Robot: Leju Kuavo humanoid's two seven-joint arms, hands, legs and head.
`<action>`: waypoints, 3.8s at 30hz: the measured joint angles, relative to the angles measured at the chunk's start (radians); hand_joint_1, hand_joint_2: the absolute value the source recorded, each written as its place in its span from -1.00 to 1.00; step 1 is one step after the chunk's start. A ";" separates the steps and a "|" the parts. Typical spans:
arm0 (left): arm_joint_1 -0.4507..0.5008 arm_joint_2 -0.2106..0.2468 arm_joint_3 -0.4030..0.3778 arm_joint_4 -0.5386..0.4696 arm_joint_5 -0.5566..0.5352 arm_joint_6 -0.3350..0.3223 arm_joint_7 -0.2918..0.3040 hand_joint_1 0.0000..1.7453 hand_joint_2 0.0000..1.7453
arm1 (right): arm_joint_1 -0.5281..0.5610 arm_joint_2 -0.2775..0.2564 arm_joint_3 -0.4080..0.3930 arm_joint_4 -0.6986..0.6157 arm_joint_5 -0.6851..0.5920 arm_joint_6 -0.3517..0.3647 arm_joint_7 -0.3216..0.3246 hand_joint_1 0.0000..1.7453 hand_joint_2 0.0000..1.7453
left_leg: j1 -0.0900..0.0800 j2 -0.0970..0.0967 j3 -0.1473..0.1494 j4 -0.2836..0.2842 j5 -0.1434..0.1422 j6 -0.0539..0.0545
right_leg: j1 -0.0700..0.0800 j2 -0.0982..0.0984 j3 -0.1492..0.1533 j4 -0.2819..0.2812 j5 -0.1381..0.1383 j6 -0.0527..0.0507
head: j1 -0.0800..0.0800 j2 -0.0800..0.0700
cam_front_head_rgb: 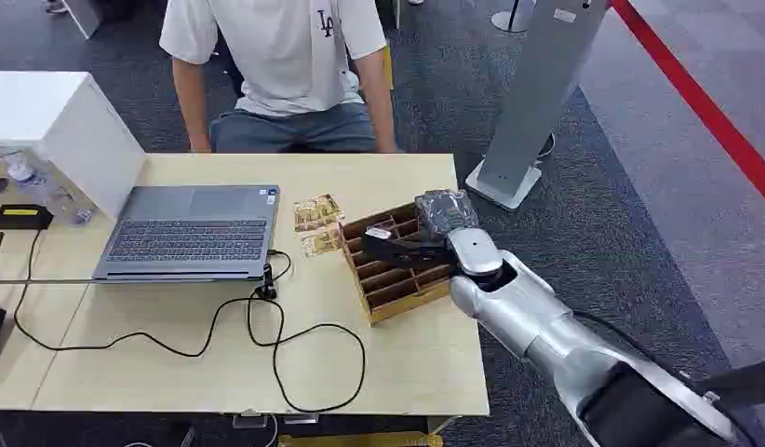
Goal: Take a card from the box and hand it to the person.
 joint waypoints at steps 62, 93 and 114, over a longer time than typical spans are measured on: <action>0.017 0.005 0.000 0.000 0.019 -0.005 -0.034 -1.00 1.00 | 0.023 -0.071 -0.058 -0.512 0.054 -0.222 -0.074 0.84 1.00 | 0.000 0.000 0.001 0.001 0.000 0.000 | 0.000 0.001 0.000 0.000 0.000 0.000 | 0.000 0.000; 0.029 0.005 0.000 0.000 0.046 -0.009 -0.035 -1.00 -1.00 | 0.194 -0.053 -0.096 -0.492 -0.625 -0.232 -0.359 -1.00 1.00 | 0.000 0.000 0.000 0.001 0.000 0.000 | 0.000 0.000 0.000 0.000 0.000 0.000 | 0.000 0.000; 0.054 0.005 0.015 0.000 0.081 0.010 -0.032 -1.00 -1.00 | 0.553 -0.100 -0.285 -0.534 -1.089 -0.070 -0.535 -1.00 1.00 | 0.000 0.000 0.000 0.001 0.000 0.000 | 0.000 0.000 -0.001 0.000 0.000 0.000 | 0.000 0.000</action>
